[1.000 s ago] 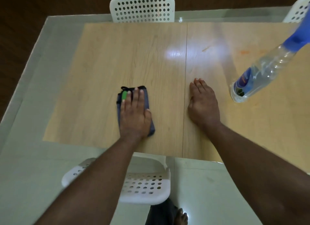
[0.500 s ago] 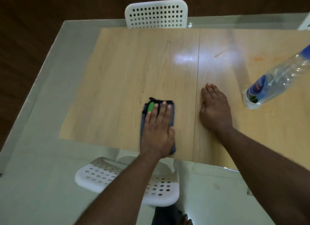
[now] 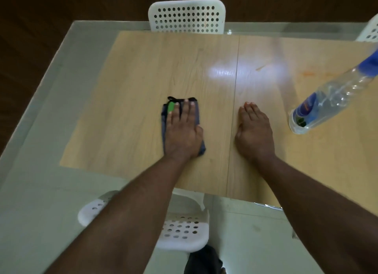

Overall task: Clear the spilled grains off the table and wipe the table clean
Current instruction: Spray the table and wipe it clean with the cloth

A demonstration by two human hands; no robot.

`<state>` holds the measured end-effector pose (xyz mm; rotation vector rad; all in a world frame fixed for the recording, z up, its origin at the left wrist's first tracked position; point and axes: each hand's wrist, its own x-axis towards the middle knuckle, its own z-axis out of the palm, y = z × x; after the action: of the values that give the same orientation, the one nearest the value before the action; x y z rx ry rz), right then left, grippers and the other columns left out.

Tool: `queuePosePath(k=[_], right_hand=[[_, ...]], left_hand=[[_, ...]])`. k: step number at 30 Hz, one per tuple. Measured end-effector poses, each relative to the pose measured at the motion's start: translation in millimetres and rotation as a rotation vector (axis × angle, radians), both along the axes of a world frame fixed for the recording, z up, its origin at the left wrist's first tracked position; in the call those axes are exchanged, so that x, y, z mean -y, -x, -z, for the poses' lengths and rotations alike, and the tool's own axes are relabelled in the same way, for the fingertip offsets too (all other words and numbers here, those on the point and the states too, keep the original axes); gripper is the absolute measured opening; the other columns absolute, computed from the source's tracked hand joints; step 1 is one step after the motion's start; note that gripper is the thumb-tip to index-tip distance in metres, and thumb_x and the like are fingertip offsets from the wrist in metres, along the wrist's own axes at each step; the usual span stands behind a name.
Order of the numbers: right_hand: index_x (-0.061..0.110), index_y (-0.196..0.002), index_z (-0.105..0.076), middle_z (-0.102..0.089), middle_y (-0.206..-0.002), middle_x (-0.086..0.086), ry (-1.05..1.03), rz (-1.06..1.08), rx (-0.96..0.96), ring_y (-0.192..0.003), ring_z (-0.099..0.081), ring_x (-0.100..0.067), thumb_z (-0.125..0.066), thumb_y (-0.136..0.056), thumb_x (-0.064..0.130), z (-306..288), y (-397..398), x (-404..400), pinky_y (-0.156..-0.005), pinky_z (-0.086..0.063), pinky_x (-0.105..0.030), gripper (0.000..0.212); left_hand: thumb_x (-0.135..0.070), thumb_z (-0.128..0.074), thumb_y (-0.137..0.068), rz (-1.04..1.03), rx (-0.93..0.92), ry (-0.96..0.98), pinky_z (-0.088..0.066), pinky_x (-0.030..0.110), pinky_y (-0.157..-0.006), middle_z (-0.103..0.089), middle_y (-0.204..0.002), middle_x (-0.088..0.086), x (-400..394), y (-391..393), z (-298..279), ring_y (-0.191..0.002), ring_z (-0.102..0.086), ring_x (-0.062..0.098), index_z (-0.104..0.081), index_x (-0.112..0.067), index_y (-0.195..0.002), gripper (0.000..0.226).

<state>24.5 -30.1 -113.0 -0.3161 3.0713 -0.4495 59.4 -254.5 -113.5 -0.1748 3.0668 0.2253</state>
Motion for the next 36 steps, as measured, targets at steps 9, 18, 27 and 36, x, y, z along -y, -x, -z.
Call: queuePosePath(k=[9, 18, 27, 36], right_hand=[[0.009, -0.164, -0.031, -0.025, -0.173, -0.011, -0.012, 0.009, -0.008, -0.162, -0.015, -0.023, -0.045, -0.104, 0.025, -4.3, -1.6, 3.2, -0.132, -0.013, -0.042, 0.064], [0.008, -0.164, -0.031, -0.025, -0.173, -0.011, 0.024, 0.016, -0.008, -0.162, -0.015, -0.024, -0.044, -0.104, 0.021, -6.4, -2.9, 3.2, -0.131, -0.011, -0.041, 0.062], [0.013, -0.159, -0.045, -0.041, -0.166, -0.009, 0.186, 0.011, 0.053, -0.155, -0.034, -0.024, -0.038, -0.110, 0.032, -26.2, -38.1, -16.5, -0.128, -0.026, -0.041, 0.053], [0.013, -0.120, -0.078, -0.079, -0.111, -0.007, 0.332, 0.178, 0.043, -0.101, -0.074, -0.029, -0.053, -0.100, 0.042, -57.6, -74.0, -122.3, -0.089, -0.056, -0.037, 0.043]], left_hand=[[-0.041, -0.025, -0.103, 0.175, 0.005, -0.047, -0.007, 0.051, -0.130, 0.011, -0.176, 0.004, -47.5, -70.2, 1.4, -0.162, 0.010, 0.025, 0.007, -0.018, -0.168, 0.077], [-0.040, -0.031, -0.103, 0.198, 0.002, -0.076, -0.005, 0.050, -0.131, 0.013, -0.176, 0.003, -67.0, -72.7, 0.2, -0.162, 0.013, 0.025, 0.007, -0.018, -0.168, 0.078], [-0.053, -0.021, -0.098, 0.155, 0.148, -0.057, -0.002, 0.054, -0.130, 0.011, -0.176, 0.006, -75.3, -63.2, -19.5, -0.162, 0.015, 0.028, 0.003, -0.018, -0.169, 0.083], [-0.045, -0.051, -0.098, 0.230, 0.311, -0.047, -0.005, 0.048, -0.132, 0.001, -0.176, 0.015, -139.5, -36.6, -60.6, -0.162, 0.001, 0.031, -0.005, -0.011, -0.168, 0.090]])
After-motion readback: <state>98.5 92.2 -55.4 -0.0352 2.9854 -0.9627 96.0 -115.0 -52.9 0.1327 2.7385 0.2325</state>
